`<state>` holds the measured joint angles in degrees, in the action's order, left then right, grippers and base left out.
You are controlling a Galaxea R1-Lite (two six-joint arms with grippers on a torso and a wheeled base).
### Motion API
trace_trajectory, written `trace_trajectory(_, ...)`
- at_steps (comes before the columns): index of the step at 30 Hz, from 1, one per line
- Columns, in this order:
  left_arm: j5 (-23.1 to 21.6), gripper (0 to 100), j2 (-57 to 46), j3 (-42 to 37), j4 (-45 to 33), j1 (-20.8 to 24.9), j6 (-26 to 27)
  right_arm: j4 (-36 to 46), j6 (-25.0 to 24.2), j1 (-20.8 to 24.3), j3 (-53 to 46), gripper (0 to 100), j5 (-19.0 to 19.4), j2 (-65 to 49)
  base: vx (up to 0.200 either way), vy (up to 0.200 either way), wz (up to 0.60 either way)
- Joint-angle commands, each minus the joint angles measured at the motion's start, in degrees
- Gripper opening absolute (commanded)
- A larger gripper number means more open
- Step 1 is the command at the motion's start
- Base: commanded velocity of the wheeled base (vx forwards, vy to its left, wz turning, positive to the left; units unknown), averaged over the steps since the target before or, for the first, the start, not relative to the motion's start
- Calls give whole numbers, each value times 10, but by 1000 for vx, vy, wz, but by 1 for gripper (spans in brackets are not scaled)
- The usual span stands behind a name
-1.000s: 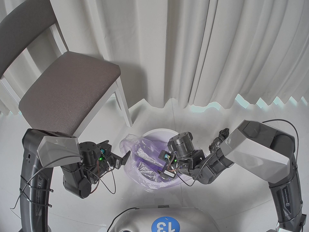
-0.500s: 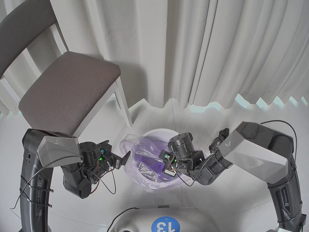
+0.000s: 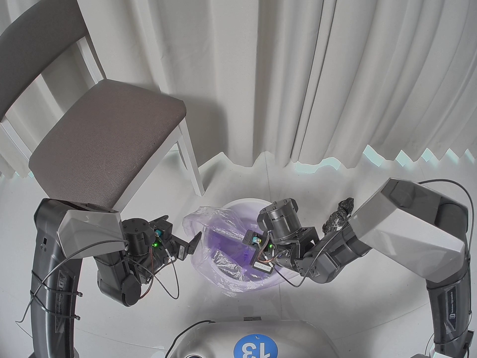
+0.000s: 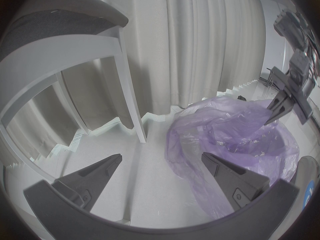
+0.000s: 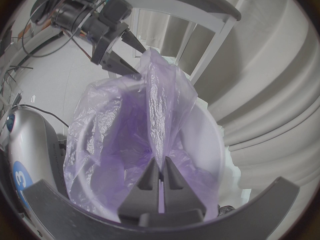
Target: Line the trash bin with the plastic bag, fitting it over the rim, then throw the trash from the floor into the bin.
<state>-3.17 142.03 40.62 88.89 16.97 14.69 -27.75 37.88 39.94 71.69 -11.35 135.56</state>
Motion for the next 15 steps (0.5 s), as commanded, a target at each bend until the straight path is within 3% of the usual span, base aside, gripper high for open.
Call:
trace_trajectory(1, 0, 100, -3, 0, 8, 0, 1, 9, 1, -6, 6, 0, 1, -48, 0, 0, 0)
trace_trajectory(15, -26, 100, -33, -26, 10, 1, 19, 10, -3, -23, 70, 0, 1, -23, 0, 0, 0)
